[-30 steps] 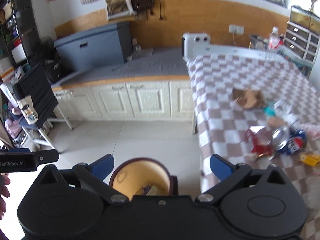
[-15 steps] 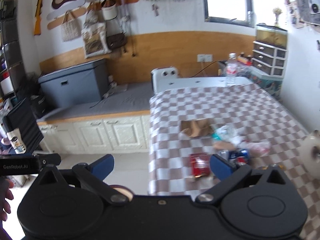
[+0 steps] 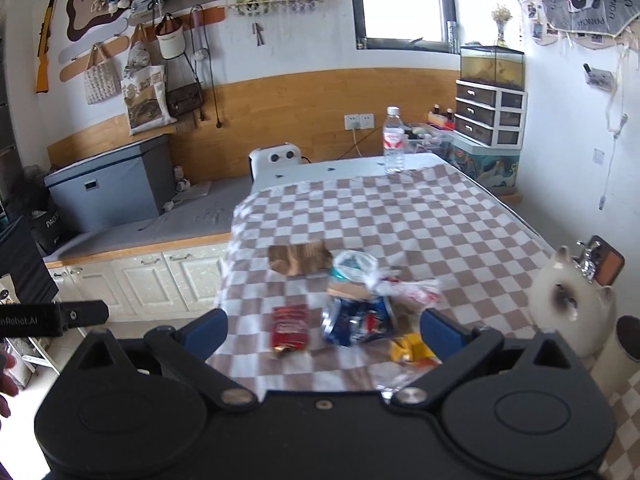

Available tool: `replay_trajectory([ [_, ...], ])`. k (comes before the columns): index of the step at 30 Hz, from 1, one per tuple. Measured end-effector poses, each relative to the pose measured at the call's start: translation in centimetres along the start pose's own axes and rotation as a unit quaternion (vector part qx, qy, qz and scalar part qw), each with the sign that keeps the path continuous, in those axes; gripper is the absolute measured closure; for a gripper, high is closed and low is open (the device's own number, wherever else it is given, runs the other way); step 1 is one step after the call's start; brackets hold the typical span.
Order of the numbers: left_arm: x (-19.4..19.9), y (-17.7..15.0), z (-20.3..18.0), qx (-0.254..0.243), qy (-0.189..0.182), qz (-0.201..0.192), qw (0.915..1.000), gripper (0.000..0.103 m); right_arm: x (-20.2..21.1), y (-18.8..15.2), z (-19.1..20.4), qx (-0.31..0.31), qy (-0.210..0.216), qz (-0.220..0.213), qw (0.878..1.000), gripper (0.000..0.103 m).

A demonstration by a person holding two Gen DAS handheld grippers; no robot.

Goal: Collect trash
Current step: 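Move both open tools back toward the remaining trash on the table, then close the left tool on the red snack packet while the right tool grasps the clear plastic bag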

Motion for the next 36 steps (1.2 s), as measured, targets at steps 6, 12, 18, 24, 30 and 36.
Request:
replay_trajectory([
  [6,-2.5,0.7,-3.9,-0.008,-0.005,0.010,0.9999,0.000,-1.8,-1.0,-5.0,0.000,-0.016,0.023,1.000,0.000],
  [12,-5.6,1.5,-6.6,-0.008,0.000,0.028,0.9996,0.000,-5.3,-3.6,-9.5,-0.025,-0.026,0.078,0.996,0.000],
  [18,-9.1,1.5,-7.9,0.007,0.003,0.067,0.9977,0.000,-9.5,-6.3,-10.8,-0.047,-0.035,0.131,0.990,0.000],
  [24,-12.4,1.2,-8.1,0.023,0.007,0.102,0.9945,0.000,-13.1,-9.1,-8.3,0.015,-0.072,0.143,0.987,0.007],
  [30,-16.0,0.8,-8.2,0.044,0.010,0.139,0.9893,0.000,-14.9,-11.3,-5.3,0.127,-0.135,0.122,0.975,0.011],
  [36,-19.7,0.8,-9.1,0.028,0.020,0.146,0.9887,0.000,-15.8,-12.1,-4.7,0.173,-0.156,0.097,0.968,0.015],
])
Point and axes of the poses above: each gripper's, at about its wrist camera, not at the fingertips, and x roughly against the way its jaws point, z to its left, y to its top, the point moved 3 cm from there along -x, roughly the way its jaws point, and after that the axes turned 5 degrees about -x, right-handed, at the moved point
